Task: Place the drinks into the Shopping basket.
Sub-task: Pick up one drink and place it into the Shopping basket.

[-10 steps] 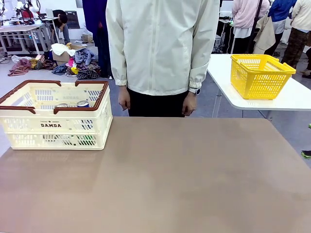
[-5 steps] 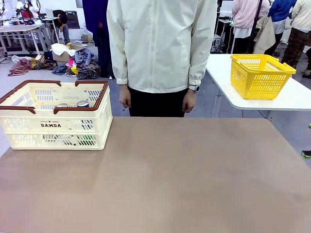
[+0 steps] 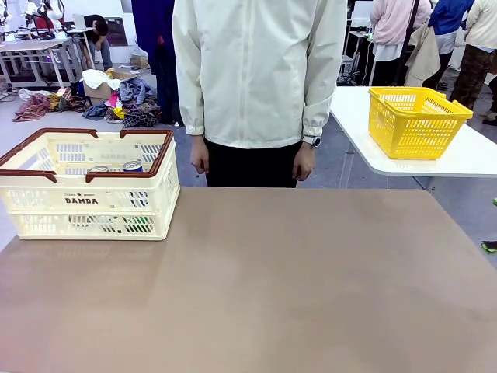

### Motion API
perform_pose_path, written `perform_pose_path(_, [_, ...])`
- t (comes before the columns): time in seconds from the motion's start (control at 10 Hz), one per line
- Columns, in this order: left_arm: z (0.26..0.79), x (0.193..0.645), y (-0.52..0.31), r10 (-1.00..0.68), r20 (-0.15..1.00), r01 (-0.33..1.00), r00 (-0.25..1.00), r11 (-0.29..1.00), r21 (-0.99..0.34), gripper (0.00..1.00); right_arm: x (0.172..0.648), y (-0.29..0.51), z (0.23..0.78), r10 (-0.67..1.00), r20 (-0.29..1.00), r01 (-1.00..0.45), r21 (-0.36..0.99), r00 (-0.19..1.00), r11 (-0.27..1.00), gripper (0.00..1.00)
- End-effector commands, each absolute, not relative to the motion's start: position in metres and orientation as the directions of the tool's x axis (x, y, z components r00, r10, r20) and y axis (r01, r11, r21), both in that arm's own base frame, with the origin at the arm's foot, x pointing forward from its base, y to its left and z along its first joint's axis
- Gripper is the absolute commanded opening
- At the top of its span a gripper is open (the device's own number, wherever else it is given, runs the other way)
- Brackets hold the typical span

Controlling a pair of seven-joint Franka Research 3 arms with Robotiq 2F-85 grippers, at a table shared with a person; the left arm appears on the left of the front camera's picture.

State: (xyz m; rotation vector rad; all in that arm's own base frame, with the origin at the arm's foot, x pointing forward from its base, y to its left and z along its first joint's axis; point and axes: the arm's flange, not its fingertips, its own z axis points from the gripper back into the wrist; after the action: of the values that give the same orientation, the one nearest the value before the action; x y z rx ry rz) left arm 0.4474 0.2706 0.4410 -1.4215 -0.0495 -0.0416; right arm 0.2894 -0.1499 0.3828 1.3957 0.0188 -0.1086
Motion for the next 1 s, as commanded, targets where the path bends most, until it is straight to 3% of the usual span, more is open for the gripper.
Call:
perform_pose_path(0.0, [0.4436,0.4443,0.2695,-0.004,0.058,0.058,0.998,0.141,-0.988,1.00,0.2885,-0.1510,0.3876,-0.060,-0.093,0.102,0.980,0.994,0.171,1.00])
perform_pose_path(0.9, [0.4436,0.4443,0.2695,-0.004,0.058,0.058,0.998,0.141,-0.988,1.00,0.2885,-0.1510,0.3876,-0.060,-0.093,0.102,0.980,0.994,0.171,1.00])
